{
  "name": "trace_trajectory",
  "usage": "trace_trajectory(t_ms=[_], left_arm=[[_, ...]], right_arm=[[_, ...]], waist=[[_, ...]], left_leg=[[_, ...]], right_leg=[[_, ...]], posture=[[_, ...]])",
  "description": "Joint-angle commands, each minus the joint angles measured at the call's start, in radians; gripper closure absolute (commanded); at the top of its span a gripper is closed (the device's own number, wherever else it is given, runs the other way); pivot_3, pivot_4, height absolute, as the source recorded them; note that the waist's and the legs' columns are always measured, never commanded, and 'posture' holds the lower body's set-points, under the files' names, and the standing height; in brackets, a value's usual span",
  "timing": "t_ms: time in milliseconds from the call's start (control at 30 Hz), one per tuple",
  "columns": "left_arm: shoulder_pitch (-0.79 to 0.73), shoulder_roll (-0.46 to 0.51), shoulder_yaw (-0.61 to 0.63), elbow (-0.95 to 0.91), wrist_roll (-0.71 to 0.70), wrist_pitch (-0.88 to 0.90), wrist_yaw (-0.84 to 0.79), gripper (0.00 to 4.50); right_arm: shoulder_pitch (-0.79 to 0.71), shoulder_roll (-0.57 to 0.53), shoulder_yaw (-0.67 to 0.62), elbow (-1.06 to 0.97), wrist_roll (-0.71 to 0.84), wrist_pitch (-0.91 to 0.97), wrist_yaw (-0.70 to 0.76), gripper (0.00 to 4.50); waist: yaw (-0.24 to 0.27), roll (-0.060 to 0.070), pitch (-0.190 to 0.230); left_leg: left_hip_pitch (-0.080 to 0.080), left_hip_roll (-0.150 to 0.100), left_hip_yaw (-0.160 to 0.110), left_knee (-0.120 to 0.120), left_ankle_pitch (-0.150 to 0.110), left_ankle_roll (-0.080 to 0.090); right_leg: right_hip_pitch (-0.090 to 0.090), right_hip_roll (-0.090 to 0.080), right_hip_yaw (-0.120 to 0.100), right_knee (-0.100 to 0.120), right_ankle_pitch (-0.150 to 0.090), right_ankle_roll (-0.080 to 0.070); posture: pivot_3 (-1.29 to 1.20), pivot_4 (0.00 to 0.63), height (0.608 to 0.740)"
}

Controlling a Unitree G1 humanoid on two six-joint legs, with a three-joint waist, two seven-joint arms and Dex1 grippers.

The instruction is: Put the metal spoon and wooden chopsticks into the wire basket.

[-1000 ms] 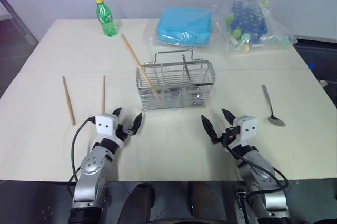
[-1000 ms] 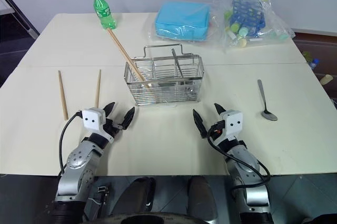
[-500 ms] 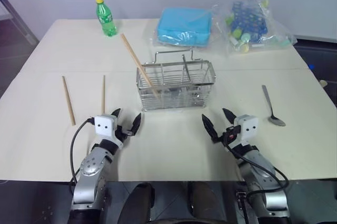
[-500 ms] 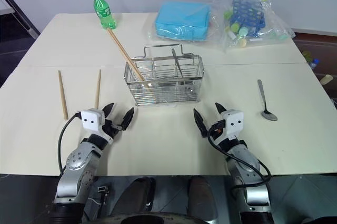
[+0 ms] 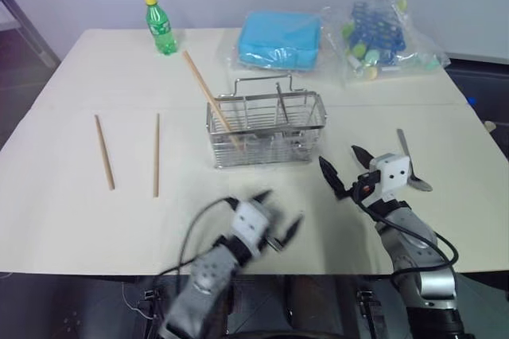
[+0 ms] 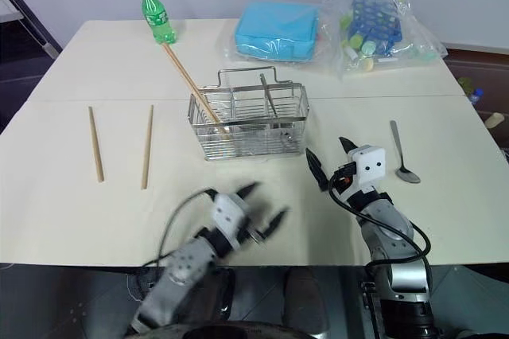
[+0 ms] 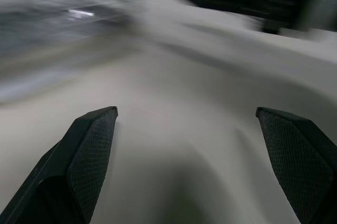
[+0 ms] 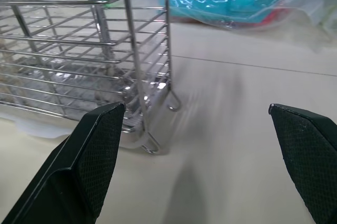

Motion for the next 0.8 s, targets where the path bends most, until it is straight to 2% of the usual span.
trace_trajectory(t_ms=[33, 100, 133, 167, 200, 233, 267, 300, 333, 367, 433, 467, 567, 800], left_arm=[[0.03, -0.044, -0.147, 0.039, 0.092, -0.041, 0.049, 0.07], [0.037, -0.054, -0.184, 0.045, 0.118, -0.085, 0.07, 0.07], [0.005, 0.079, 0.034, -0.173, -0.076, 0.02, -0.024, 0.07], [-0.081, 0.295, 0.37, -0.29, -0.393, 0.129, -0.153, 0.07], [-0.181, 0.478, 0.642, -0.332, -0.654, 0.226, -0.265, 0.07], [-0.258, 0.61, 0.812, -0.331, -0.837, 0.292, -0.335, 0.07], [-0.299, 0.684, 0.881, -0.296, -0.936, 0.325, -0.361, 0.07], [-0.32, 0.723, 0.906, -0.278, -0.988, 0.358, -0.37, 0.07], [-0.349, 0.746, 0.927, -0.264, -1.025, 0.394, -0.371, 0.07], [-0.369, 0.758, 0.945, -0.256, -1.05, 0.426, -0.372, 0.07], [-0.39, 0.77, 0.971, -0.246, -1.081, 0.466, -0.376, 0.07], [-0.383, 0.77, 0.98, -0.247, -1.088, 0.475, -0.382, 0.07], [-0.361, 0.765, 0.999, -0.254, -1.099, 0.491, -0.399, 0.07], [-0.305, 0.75, 1.041, -0.27, -1.107, 0.502, -0.43, 0.07]], right_arm=[[-0.003, 0.001, -0.005, -0.03, 0.007, -0.008, 0.005, 0.0], [-0.001, 0.001, -0.007, -0.026, 0.005, -0.011, 0.006, 0.0], [0.0, 0.0, -0.008, -0.026, 0.004, -0.012, 0.006, 0.0], [0.001, 0.0, -0.009, -0.026, 0.003, -0.013, 0.006, 0.0], [0.002, 0.0, -0.009, -0.025, 0.0, -0.014, 0.005, 0.0], [0.002, 0.001, -0.007, -0.024, -0.002, -0.015, 0.005, 0.0], [0.003, 0.002, -0.006, -0.023, -0.004, -0.016, 0.005, 0.0], [0.004, 0.001, -0.006, -0.022, -0.004, -0.018, 0.006, 0.0], [0.004, 0.001, -0.006, -0.021, -0.005, -0.019, 0.005, 0.0], [0.004, 0.001, -0.005, -0.02, -0.005, -0.021, 0.005, 0.0], [0.005, 0.004, -0.007, -0.018, -0.007, -0.024, 0.002, 0.0], [0.005, 0.005, -0.007, -0.016, -0.008, -0.025, 0.001, 0.0], [0.008, 0.007, -0.005, -0.015, -0.01, -0.027, -0.001, 0.0], [0.007, 0.003, -0.005, -0.007, -0.009, -0.021, 0.007, 0.0]], waist=[[0.0, 0.006, -0.003], [0.001, 0.009, -0.005], [0.001, 0.008, -0.005], [-0.003, 0.006, -0.004], [-0.004, 0.003, -0.001], [-0.004, -0.002, 0.003], [-0.005, -0.006, 0.006], [-0.005, -0.004, 0.005], [-0.004, 0.003, 0.0], [-0.006, 0.013, -0.004], [-0.01, 0.02, -0.007], [-0.011, 0.019, -0.006], [-0.011, 0.01, -0.001], [-0.006, 0.009, -0.001]], left_leg=[[0.0, 0.0, 0.0, 0.0, 0.0, 0.0], [0.0, 0.0, 0.0, 0.0, 0.0, 0.0], [0.0, 0.0, 0.0, 0.0, 0.0, 0.0], [0.0, 0.0, 0.0, 0.0, 0.0, 0.0], [-0.001, 0.001, 0.0, -0.001, 0.0, 0.0], [0.0, 0.003, -0.001, -0.003, 0.0, 0.0], [-0.003, 0.011, -0.003, 0.0, 0.0, 0.0], [-0.012, 0.019, -0.008, 0.003, 0.0, 0.0], [-0.015, 0.021, -0.008, 0.001, 0.001, 0.0], [-0.014, 0.019, -0.006, 0.002, 0.001, 0.0], [0.003, 0.01, 0.004, -0.004, -0.001, 0.001], [0.004, 0.005, 0.006, -0.004, -0.002, 0.002], [0.001, 0.004, 0.004, -0.004, -0.002, 0.003], [0.002, 0.005, 0.003, -0.001, -0.002, 0.003]], right_leg=[[0.0, 0.0, 0.0, 0.0, 0.0, 0.0], [0.0, 0.0, 0.0, 0.0, 0.0, 0.0], [0.001, -0.001, 0.0, 0.0, 0.0, 0.0], [0.0, -0.001, 0.0, 0.0, -0.001, 0.001], [-0.002, 0.0, 0.0, 0.001, -0.001, 0.0], [-0.005, 0.002, -0.001, 0.007, -0.004, -0.004], [-0.012, 0.008, -0.004, 0.018, -0.008, -0.014], [-0.022, 0.019, -0.008, 0.021, -0.007, -0.02], [-0.025, 0.021, -0.01, 0.016, -0.001, -0.027], [-0.021, 0.018, -0.009, 0.016, -0.001, -0.026], [-0.006, 0.006, -0.001, 0.014, -0.005, -0.013], [-0.006, 0.001, 0.0, 0.016, -0.009, -0.007], [-0.01, 0.003, 0.0, 0.018, -0.009, -0.006], [-0.008, 0.003, 0.0, 0.017, -0.01, -0.011]], posture=[[0.0, 0.15, 0.74], [0.0, 0.15, 0.74], [0.0, 0.15, 0.74], [0.0, 0.15, 0.74], [0.0, 0.15, 0.74], [0.0, 0.15, 0.74], [0.0, 0.15, 0.74], [0.0, 0.15, 0.74], [0.0, 0.15, 0.74], [0.0, 0.15, 0.74], [0.0, 0.15, 0.74], [0.0, 0.15, 0.74], [0.0, 0.15, 0.74], [0.0, 0.15, 0.74]])
